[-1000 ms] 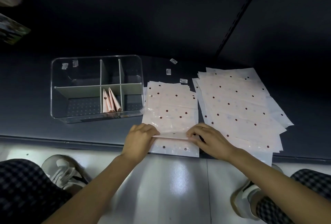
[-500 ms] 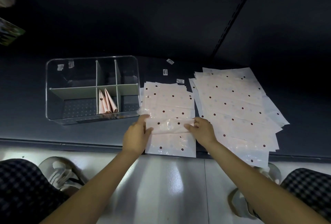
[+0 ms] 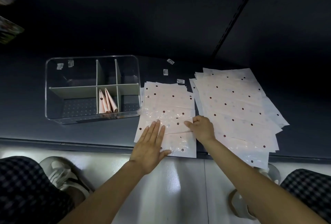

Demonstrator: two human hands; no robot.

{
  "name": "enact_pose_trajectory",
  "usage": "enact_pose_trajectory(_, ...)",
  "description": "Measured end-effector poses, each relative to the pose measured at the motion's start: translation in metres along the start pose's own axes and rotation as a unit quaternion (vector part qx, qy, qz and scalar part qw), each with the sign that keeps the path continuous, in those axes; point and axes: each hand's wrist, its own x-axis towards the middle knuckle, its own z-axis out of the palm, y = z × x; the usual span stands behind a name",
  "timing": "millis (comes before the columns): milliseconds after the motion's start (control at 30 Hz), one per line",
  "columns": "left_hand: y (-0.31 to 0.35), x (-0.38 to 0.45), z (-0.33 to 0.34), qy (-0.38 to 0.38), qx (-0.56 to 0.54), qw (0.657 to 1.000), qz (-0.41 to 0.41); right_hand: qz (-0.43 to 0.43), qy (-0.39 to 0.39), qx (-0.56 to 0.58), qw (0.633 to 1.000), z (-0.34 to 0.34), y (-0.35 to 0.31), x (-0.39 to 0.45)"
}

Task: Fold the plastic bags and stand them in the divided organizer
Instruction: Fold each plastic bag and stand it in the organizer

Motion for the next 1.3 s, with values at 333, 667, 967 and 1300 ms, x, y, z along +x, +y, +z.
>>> enact_pose_trajectory(333, 0.000, 0.001, -0.002, 0.007, 0.007, 1.000, -0.010, -0.032, 0.089, -0.008, 0.995, 0.007, -0.005, -0.005)
enact_pose_trajectory(667, 0.003, 0.001, -0.001, 0.002, 0.021, 1.000, -0.014, -0.382, -0.138, -0.273, 0.872, 0.039, 0.003, -0.043)
enact_pose_trajectory(967, -0.025, -0.010, -0.004, -0.004, 0.005, 1.000, 0.025, -0.326, -0.108, -0.383, 0.858, 0.004, 0.030, -0.021)
enact_pose_trajectory(1300, -0.030, -0.008, -0.016, 0.013, -0.070, 0.996, 0.047, -0.230, -0.135, -0.276, 0.923, -0.015, -0.027, 0.010)
